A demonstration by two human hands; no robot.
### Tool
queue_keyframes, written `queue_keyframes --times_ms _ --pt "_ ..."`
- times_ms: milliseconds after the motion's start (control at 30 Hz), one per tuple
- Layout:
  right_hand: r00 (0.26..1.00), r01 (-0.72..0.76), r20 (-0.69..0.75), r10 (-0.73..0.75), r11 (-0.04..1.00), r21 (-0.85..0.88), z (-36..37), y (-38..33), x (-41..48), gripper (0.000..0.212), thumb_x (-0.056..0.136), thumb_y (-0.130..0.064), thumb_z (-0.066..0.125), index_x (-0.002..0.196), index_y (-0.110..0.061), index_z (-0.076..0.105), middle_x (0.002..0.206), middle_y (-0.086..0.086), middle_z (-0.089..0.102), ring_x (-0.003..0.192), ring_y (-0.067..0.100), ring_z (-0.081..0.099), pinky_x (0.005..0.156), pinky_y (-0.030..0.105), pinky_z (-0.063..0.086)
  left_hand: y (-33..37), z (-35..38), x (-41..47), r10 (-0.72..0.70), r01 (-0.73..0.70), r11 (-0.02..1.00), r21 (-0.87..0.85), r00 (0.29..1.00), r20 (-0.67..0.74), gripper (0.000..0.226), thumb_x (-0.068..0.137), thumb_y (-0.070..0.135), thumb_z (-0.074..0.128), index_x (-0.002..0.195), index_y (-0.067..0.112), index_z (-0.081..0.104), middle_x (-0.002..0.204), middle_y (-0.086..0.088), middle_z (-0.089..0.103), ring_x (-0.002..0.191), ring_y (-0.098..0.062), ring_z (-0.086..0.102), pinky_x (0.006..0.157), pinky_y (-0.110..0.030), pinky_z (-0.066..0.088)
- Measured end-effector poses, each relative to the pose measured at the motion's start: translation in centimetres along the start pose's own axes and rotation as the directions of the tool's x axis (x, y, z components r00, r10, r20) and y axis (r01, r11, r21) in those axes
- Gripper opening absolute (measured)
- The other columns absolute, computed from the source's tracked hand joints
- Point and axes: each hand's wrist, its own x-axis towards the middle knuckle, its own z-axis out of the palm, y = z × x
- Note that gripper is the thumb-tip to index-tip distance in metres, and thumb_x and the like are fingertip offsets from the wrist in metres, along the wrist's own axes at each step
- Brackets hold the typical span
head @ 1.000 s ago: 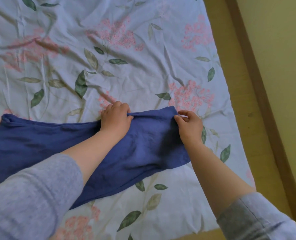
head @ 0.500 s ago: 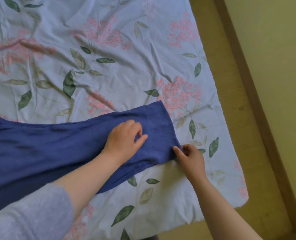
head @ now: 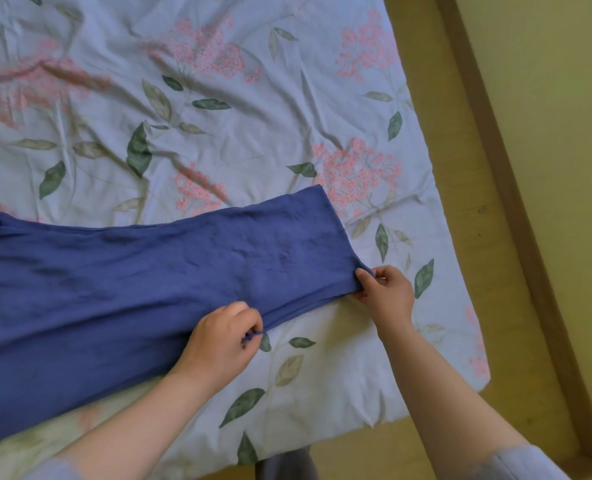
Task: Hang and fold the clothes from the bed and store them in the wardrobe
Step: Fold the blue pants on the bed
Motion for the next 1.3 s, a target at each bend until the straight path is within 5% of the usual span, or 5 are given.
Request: queue_keyframes --times_ms 400,667,1000,1133,1300 --pt "1.000 0.009 0.005 -0.008 0.995 -0.097 0.2 0.2 0.1 0.016 0.086 -0.021 0.069 0.076 -0.016 0.057 0.075 0.007 0.067 0.069 0.024 0.065 0.068 0.036 0.052 -1.4 0.3 -0.3 -0.169 0.166 0.966 0.196 0.986 0.001 0.024 0.087 0.040 0.066 0.102 0.022 0.061 0.103 0.005 0.053 0.096 -0.018 0.055 0.076 -0.028 0.043" --pt "1.000 0.002 -0.012 -0.003 0.994 -0.109 0.3 0.1 -0.2 0.014 0.086 -0.021 0.067 0.079 -0.013 0.059 0.076 0.008 0.068 0.073 0.026 0.065 0.071 0.037 0.052 -0.9 0.1 -1.2 0.014 -0.023 0.994 0.109 0.997 0.078 0.015 0.078 0.023 0.077 0.072 0.017 0.065 0.068 0.004 0.056 0.063 -0.021 0.057 0.057 -0.030 0.043" --pt "0.994 0.047 -0.091 -0.068 0.975 -0.216 0.3 -0.9 -1.8 0.025 0.090 -0.028 0.066 0.109 -0.013 0.057 0.096 0.002 0.063 0.084 0.020 0.060 0.073 0.029 0.042 -0.7 1.5 -1.6 -0.136 0.136 0.991 0.019 0.990 0.046 0.033 0.092 0.039 0.058 0.121 0.024 0.051 0.106 0.007 0.049 0.080 -0.019 0.061 0.073 -0.036 0.050" --pt "0.952 0.257 -0.096 -0.291 0.929 -0.266 0.6 -2.4 -5.3 0.027 0.091 -0.024 0.063 0.116 -0.015 0.056 0.101 -0.002 0.060 0.086 0.014 0.059 0.076 0.033 0.049 -0.9 0.4 -2.9 -0.163 0.159 0.984 -0.082 0.985 -0.047 0.012 0.090 0.022 0.062 0.101 0.020 0.063 0.093 0.010 0.052 0.073 -0.015 0.060 0.068 -0.035 0.050" --pt "0.945 0.317 0.154 -0.288 0.922 -0.222 4.3 -4.3 -11.0 0.007 0.093 -0.020 0.058 0.099 -0.018 0.062 0.087 -0.005 0.064 0.079 0.010 0.062 0.071 0.027 0.052 -2.6 -2.3 -5.8 -0.310 0.293 0.941 -0.171 0.947 -0.083 0.003 0.088 0.018 0.063 0.089 0.021 0.064 0.082 0.010 0.056 0.074 -0.012 0.059 0.071 -0.036 0.050"
